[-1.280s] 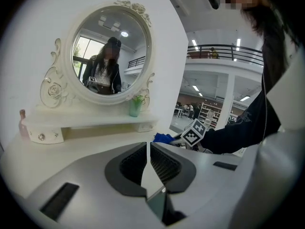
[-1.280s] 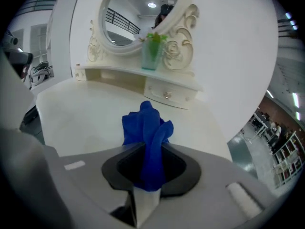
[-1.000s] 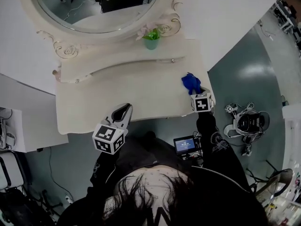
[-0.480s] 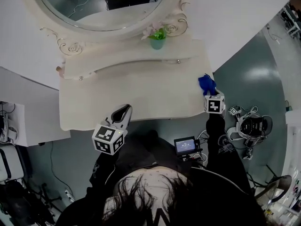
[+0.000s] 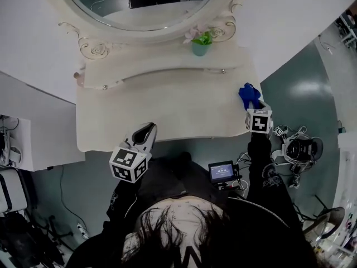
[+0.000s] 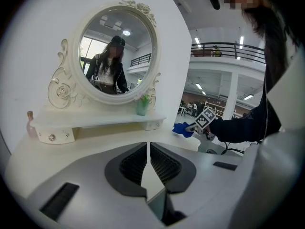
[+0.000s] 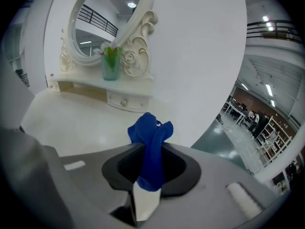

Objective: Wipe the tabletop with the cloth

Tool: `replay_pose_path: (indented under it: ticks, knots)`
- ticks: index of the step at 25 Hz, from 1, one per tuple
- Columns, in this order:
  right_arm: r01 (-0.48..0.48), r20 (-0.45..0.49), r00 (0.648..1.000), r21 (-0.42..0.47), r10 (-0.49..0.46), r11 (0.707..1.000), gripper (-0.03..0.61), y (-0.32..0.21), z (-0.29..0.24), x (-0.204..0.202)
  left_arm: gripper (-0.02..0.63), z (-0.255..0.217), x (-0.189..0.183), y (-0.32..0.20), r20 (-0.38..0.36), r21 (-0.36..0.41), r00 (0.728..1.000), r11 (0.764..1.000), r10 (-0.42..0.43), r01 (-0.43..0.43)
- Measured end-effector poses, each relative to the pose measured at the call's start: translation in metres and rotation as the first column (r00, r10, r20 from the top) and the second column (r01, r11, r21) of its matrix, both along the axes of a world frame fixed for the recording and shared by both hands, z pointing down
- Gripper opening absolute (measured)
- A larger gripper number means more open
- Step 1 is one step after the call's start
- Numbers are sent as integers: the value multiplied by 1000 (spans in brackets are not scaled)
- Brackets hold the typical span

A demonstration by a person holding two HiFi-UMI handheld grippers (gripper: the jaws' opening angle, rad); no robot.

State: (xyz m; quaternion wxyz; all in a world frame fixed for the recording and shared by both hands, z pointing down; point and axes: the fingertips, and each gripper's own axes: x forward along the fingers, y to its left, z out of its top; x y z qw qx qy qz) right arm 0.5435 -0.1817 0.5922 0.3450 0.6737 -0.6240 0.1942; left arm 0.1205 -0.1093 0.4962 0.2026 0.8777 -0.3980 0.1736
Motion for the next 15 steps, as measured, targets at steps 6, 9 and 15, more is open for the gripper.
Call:
replay_pose_path:
  ticks: [6, 9, 15]
  knots:
    - [120, 64, 990, 59, -123, 991, 86, -10, -37, -113, 3, -7, -65, 4, -18, 11, 999, 999, -38, 38]
    - [161, 112, 979, 89, -171, 983, 86, -14, -46, -180, 3, -10, -108, 6, -17, 20, 998, 998, -65, 66]
    - [262, 210, 936, 122, -283, 957, 86, -12, -52, -325, 3, -13, -193, 17, -27, 33, 991, 991, -131, 132]
